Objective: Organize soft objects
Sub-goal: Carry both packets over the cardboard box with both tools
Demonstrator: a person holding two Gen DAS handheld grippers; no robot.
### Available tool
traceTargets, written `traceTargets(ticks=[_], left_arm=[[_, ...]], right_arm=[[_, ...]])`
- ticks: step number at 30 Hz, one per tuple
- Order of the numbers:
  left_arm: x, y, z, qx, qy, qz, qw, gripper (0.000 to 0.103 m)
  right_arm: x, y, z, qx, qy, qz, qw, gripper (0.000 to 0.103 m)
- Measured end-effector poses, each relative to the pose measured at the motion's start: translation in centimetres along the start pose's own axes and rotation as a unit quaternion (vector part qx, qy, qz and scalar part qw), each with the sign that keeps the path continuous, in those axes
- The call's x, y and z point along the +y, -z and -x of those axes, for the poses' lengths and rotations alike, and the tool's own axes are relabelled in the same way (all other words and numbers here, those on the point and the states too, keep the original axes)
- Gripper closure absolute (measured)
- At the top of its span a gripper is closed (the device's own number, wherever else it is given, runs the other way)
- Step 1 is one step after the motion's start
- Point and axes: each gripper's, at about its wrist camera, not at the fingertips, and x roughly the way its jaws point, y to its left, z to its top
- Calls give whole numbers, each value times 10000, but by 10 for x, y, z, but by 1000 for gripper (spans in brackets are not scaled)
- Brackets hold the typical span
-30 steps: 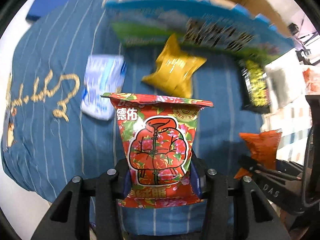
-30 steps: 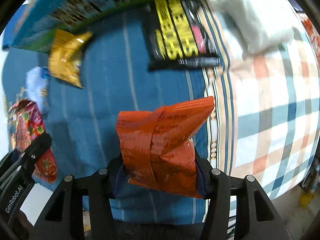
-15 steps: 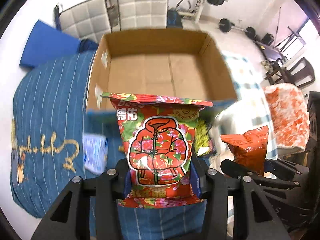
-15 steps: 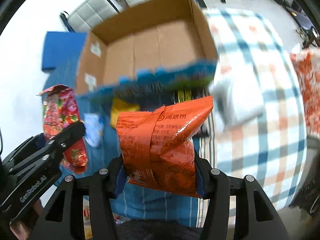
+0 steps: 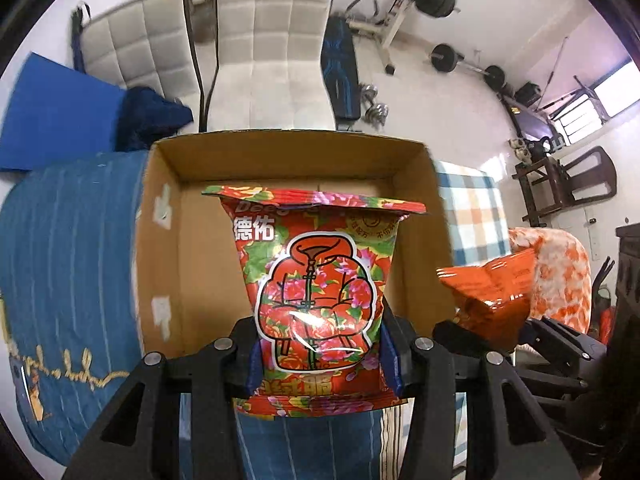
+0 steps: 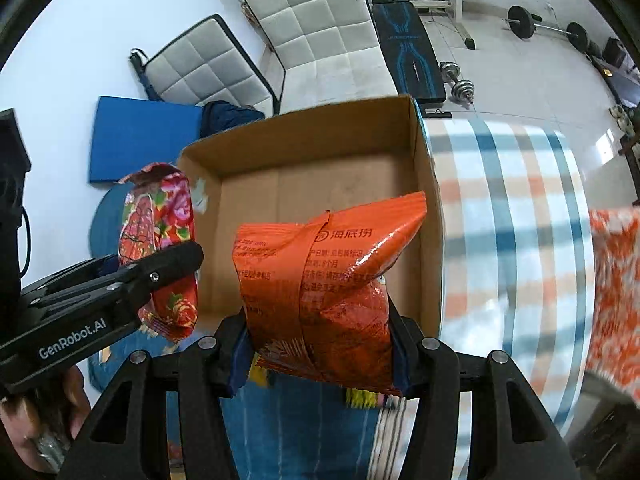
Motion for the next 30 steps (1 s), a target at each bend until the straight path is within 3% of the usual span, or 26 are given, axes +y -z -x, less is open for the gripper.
traceTargets(ticks=[6, 16, 25, 30], left_arm=[[21, -55, -72, 655, 74, 309, 9973, 60], [27, -101, -161, 1617, 311, 286, 9859, 60], [25, -102, -182, 1817, 385, 230, 9823, 59], [30, -102, -183, 1938, 358, 351, 9798, 52]], right_arm=[[-15, -63, -67, 426, 151, -65, 9990, 46], [-22, -101, -148, 844, 496, -24, 9952, 46], [-30, -112, -183, 1026, 521, 25, 9934, 45], [-29, -110, -183, 1040, 527, 48, 9932, 41]])
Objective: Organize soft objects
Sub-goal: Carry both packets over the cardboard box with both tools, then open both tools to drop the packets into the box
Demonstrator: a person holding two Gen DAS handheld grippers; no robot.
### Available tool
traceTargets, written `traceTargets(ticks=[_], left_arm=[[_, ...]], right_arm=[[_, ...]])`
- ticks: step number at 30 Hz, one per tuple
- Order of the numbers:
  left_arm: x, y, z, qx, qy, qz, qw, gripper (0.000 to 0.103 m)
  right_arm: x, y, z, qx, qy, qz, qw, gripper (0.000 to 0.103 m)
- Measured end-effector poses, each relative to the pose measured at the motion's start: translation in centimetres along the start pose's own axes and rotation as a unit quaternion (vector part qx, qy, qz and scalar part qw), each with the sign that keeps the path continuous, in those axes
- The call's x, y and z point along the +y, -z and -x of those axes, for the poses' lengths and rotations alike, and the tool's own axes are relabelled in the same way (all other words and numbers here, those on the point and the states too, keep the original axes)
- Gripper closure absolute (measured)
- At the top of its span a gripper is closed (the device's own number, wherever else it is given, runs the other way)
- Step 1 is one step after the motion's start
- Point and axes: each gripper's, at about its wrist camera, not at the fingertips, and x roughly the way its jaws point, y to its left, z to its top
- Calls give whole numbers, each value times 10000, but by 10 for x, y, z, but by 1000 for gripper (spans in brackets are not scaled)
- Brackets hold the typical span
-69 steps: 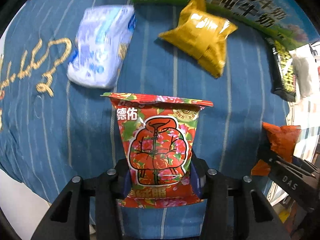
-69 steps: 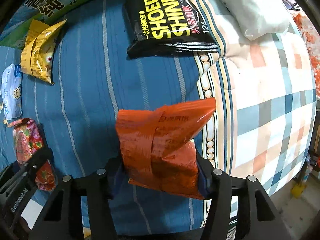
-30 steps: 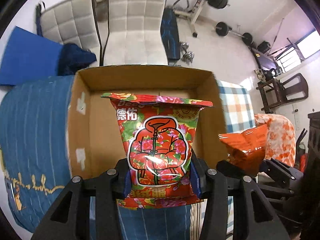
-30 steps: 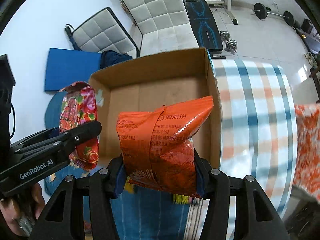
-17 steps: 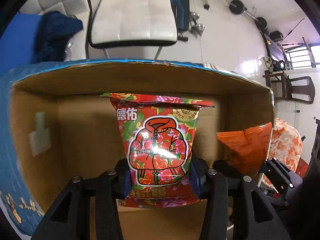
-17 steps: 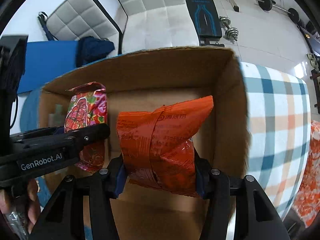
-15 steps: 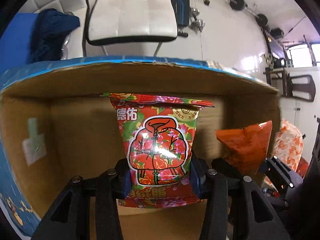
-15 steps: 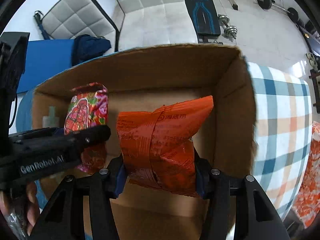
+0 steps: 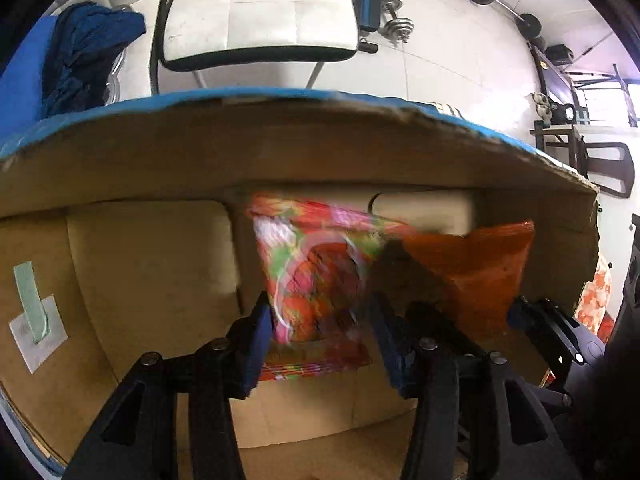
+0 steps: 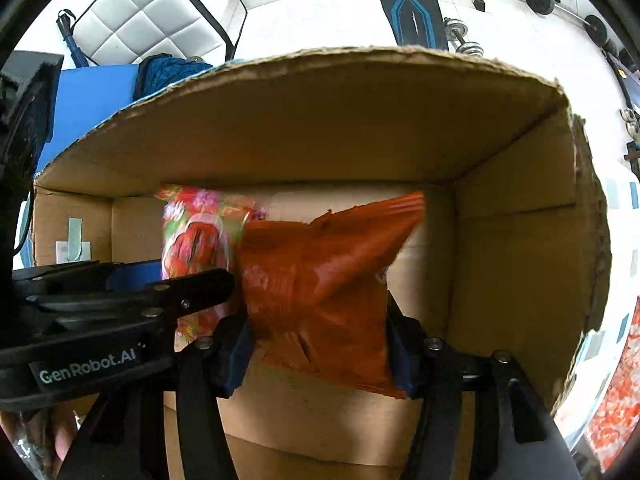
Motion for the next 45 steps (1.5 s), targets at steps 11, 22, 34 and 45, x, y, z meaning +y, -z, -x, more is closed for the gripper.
traceTargets(ticks=[11, 22, 34, 45], left_arm=[[1, 27, 48, -529, -628, -257, 9963, 34], [-3, 100, 102, -1666, -973, -163, 9811, 2], [-20, 169, 130, -2617, -1372, -4, 9553, 0], [-44, 228, 171, -3113, -1269, -306, 9413, 0]], right_arm=[[15, 21, 30, -295, 121, 96, 9994, 23], [24, 84, 71, -779, 416, 50, 9961, 4], [21, 145, 134, -1492, 606, 165, 9868, 0], [33, 200, 193, -1905, 495, 186, 9803, 0]])
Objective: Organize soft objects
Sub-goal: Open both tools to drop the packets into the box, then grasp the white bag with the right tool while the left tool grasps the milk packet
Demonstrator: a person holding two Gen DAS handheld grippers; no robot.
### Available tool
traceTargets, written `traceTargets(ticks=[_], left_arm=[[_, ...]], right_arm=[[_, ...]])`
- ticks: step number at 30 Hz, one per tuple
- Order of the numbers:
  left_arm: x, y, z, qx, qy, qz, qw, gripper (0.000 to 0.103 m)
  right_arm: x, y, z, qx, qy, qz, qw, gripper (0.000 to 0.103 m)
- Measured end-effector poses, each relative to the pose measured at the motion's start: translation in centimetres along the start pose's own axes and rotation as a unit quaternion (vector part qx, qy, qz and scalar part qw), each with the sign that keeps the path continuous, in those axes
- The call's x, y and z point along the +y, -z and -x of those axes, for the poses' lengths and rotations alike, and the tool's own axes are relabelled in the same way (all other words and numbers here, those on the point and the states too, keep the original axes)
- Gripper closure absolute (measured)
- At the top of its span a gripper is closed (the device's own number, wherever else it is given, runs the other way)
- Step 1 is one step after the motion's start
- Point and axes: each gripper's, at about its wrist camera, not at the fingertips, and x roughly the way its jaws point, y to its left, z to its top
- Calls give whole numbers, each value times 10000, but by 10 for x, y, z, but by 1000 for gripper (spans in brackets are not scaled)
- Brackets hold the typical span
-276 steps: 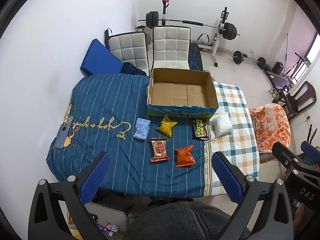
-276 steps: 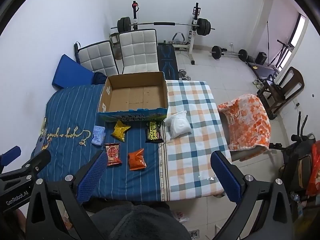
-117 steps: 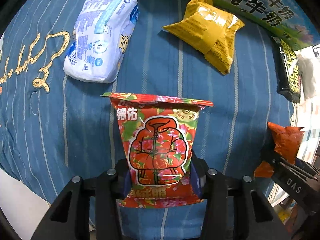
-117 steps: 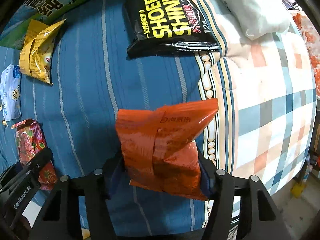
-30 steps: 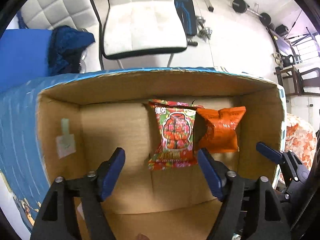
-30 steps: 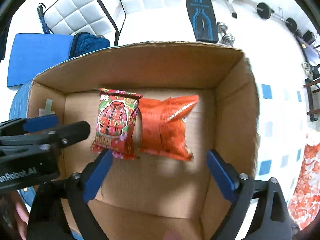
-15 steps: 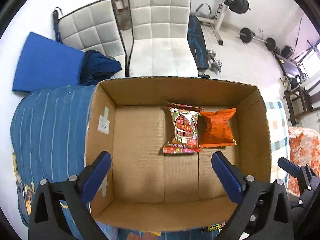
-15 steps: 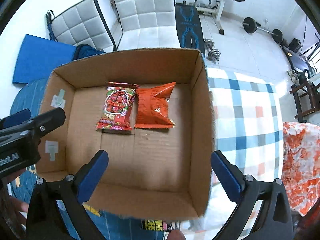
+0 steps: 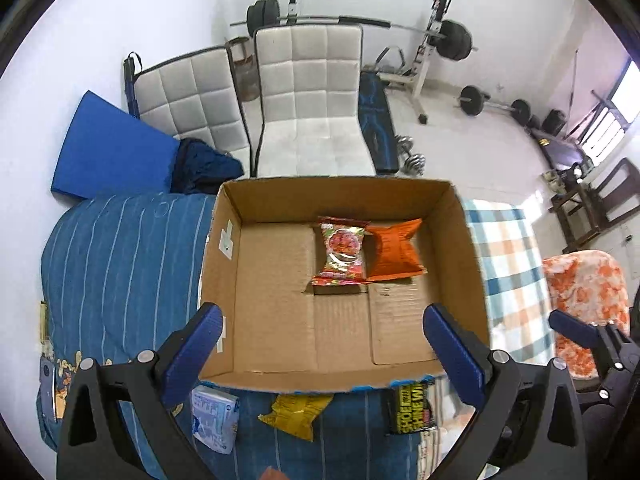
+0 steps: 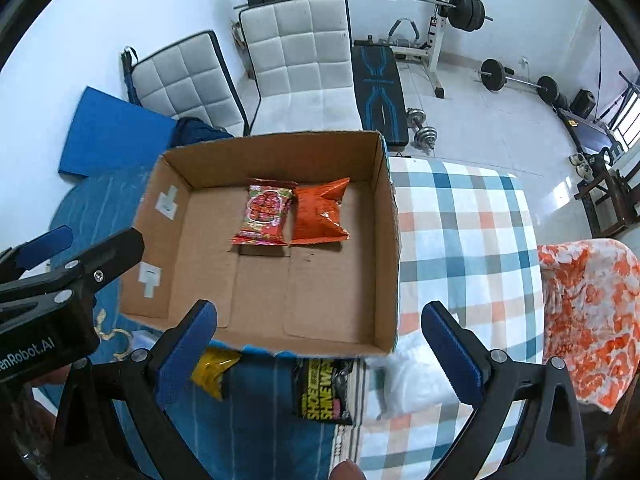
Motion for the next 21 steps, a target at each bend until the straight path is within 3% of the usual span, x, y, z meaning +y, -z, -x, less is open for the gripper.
traceTargets(ticks=[5, 9, 14, 21], left_arm=[[6, 11, 24, -131, 259, -10, 9996, 0], [15, 24, 27, -117, 136, -37, 9998, 0], [20, 50, -3, 208, -419, 2, 9989, 0], [22, 92, -63, 959, -384, 223, 9944, 0]], right_arm=[[-13, 14, 16, 76, -18, -46, 10000, 0], [-45, 28, 4, 351, 263, -122, 9990, 0], [-99, 50, -52, 1118, 593, -321, 9914, 0], [-125, 88, -142, 2012, 531, -257, 9778, 0]])
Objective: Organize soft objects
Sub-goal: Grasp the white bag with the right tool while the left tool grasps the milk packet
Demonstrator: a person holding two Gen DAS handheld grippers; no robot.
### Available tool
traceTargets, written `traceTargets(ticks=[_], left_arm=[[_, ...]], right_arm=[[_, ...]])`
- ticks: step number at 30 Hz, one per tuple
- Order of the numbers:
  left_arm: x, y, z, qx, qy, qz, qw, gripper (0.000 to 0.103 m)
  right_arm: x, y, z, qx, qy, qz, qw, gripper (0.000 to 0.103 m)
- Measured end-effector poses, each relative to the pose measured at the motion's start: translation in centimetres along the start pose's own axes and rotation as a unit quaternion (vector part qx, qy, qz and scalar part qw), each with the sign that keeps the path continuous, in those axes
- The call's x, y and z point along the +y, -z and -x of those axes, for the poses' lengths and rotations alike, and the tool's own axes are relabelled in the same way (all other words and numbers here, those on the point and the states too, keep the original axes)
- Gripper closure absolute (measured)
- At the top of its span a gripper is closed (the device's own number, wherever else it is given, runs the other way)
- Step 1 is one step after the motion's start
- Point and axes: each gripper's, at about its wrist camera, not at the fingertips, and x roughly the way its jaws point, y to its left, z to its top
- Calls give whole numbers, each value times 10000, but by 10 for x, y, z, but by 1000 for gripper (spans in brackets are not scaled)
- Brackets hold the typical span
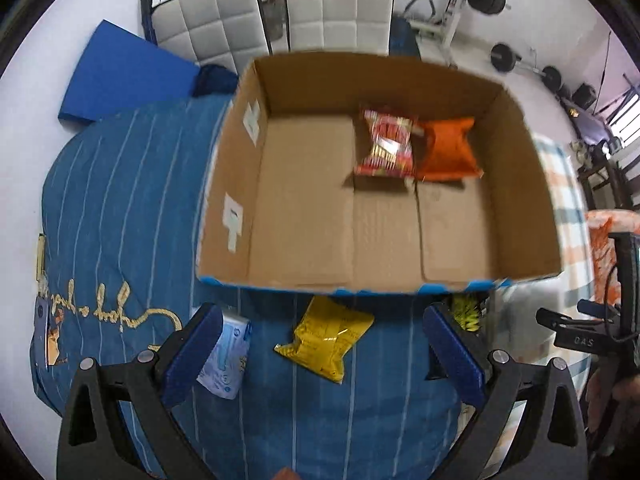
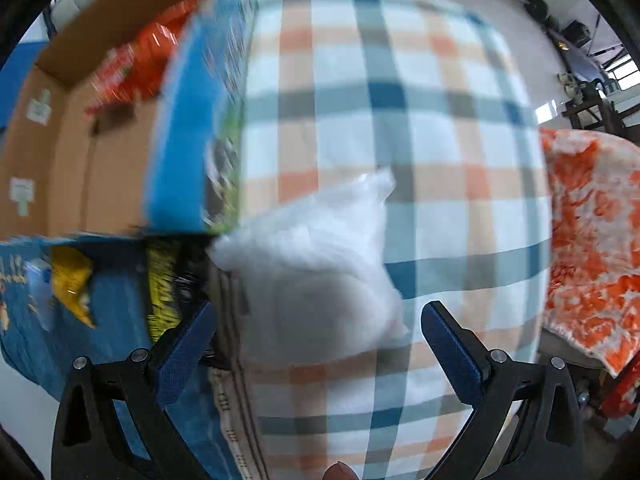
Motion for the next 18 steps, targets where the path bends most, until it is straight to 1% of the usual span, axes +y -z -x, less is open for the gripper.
traceTargets(ticks=[3, 4, 5, 7, 9, 11, 13, 18], left_arm=[[-2, 8, -20, 205, -103, -7, 9997, 0], [-1, 9, -23, 245, -99, 12, 9997, 0], [1, 12, -28, 299, -114, 49, 9995, 0], [7, 16, -36, 409, -146, 104, 9990, 0], [12, 20, -42, 481, -171, 169, 9986, 0], [19, 25, -46, 547, -178, 260, 9980, 0], [25, 31, -49, 617, -201, 317, 9974, 0], [29, 45, -55, 814, -310, 302, 9957, 0]], right_arm=[[0, 0, -28, 223, 114, 80, 9997, 0], [-1, 0, -35, 277, 165, 86, 9994, 3], [-2, 0, -42, 317, 246, 83, 9992, 9], [-6, 2, -47, 311, 201, 29, 9993, 13], [-9, 5, -47, 283, 160, -51, 9995, 17], [-10, 8, -46, 272, 195, -52, 9994, 23], [-8, 12, -41, 314, 223, -28, 9993, 27], [-5, 29, -34, 488, -23, -88, 9988, 30]])
